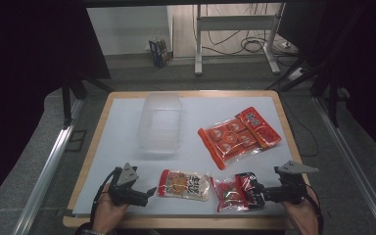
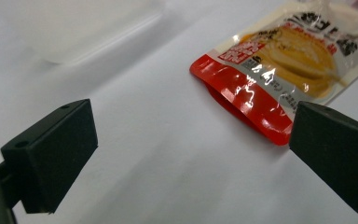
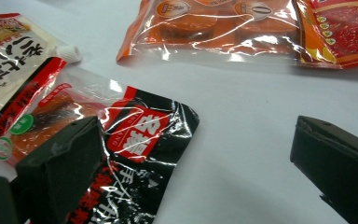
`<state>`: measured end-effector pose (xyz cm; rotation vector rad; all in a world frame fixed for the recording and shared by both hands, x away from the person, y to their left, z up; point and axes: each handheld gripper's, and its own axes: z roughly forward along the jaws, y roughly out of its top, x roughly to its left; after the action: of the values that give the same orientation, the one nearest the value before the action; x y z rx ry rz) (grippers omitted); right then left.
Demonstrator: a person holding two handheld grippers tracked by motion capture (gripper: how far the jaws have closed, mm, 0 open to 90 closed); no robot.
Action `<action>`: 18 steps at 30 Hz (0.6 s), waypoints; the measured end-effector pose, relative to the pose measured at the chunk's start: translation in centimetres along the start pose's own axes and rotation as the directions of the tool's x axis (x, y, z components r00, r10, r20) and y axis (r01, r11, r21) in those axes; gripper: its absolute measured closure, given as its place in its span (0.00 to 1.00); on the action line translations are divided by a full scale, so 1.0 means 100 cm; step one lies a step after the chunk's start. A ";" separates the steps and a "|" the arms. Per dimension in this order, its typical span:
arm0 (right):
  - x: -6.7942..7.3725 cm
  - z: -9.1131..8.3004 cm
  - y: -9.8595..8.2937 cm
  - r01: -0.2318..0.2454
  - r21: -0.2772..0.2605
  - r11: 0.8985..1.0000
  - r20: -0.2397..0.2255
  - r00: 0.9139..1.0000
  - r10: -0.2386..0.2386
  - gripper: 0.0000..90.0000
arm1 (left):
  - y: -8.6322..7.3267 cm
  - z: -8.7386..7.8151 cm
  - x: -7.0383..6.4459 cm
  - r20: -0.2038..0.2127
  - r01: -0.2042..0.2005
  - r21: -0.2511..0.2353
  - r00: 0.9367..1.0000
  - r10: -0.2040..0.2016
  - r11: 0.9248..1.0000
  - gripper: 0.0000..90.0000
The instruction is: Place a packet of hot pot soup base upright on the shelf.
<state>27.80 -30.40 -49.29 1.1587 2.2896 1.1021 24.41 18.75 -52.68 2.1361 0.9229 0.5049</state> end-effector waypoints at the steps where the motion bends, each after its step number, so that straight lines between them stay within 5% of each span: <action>1: -0.001 0.001 0.000 0.000 0.000 1.000 -0.006 1.000 0.000 0.00 | 0.000 0.001 -0.001 0.006 -0.010 0.004 1.000 0.010 1.000 0.01; 10: 0.004 0.007 0.001 0.043 0.006 0.999 -0.015 0.999 -0.043 0.00 | 0.000 0.001 -0.002 0.059 -0.005 -0.007 0.998 0.006 1.000 0.00; 18: 0.005 0.007 0.003 0.065 -0.031 0.997 -0.018 0.998 -0.066 0.00 | 0.001 0.000 -0.005 0.033 -0.028 0.000 0.999 0.028 1.000 0.00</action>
<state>28.05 -29.53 -49.52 1.0587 2.3004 1.1241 24.20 18.33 -52.62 2.1539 0.8762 0.4822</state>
